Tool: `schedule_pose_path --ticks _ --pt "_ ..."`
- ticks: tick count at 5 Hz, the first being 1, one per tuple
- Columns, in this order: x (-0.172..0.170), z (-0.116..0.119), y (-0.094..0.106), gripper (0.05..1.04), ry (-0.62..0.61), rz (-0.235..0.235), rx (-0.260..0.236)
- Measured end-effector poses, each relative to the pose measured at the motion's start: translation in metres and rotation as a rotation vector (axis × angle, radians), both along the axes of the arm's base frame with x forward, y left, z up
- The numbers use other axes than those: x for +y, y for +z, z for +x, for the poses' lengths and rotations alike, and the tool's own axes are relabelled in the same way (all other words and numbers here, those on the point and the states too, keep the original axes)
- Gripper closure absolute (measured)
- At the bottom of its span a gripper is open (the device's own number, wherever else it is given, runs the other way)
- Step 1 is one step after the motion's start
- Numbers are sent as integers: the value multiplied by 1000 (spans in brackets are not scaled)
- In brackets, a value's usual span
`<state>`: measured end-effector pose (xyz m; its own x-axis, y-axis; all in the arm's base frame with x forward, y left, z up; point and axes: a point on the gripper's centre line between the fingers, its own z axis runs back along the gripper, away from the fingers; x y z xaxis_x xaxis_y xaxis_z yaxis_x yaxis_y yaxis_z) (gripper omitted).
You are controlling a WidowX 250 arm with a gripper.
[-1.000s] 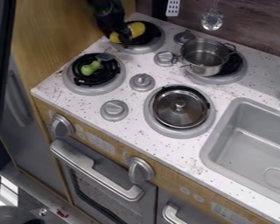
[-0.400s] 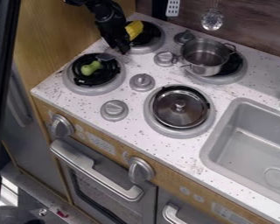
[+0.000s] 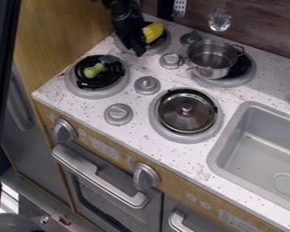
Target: Take the yellow thing and put it in the middle of the burner
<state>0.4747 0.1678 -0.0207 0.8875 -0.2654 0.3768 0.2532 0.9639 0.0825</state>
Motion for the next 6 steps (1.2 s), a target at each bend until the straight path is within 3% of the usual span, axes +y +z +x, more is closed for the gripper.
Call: schedule_pose_path --ticks 1,2,3,4,5,6 --pt "-9 -25 1 576 48 15 100" --pt "-11 -47 -10 581 110 22 214" --pt "-17 -64 -14 581 170 50 296" --pt "-20 -66 -15 526 216 52 309" --pt "-25 -70 -14 215 230 24 327" --pt "-31 -75 -9 74 222 9 388"
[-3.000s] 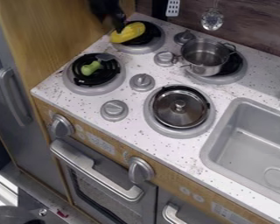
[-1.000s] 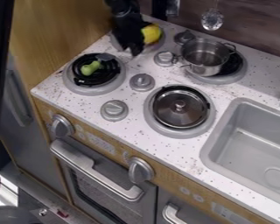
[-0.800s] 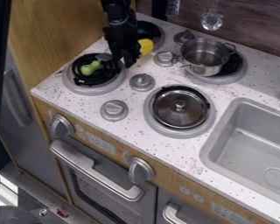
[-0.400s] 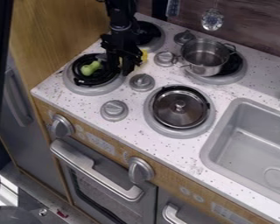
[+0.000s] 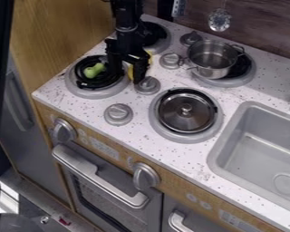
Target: Take the yellow thing and put it in the middle of the burner
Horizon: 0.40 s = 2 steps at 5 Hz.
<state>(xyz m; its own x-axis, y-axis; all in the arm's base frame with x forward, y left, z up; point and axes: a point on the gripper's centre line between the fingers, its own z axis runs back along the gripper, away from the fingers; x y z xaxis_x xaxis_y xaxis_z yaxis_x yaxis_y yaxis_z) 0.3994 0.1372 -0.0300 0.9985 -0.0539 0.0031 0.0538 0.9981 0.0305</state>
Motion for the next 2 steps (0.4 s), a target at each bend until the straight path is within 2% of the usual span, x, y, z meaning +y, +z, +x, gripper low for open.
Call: schedule_pose_path --ticks 1,2 --pt "-5 3 34 81 -15 -6 -2" --pt "-9 11 63 85 -38 14 -27"
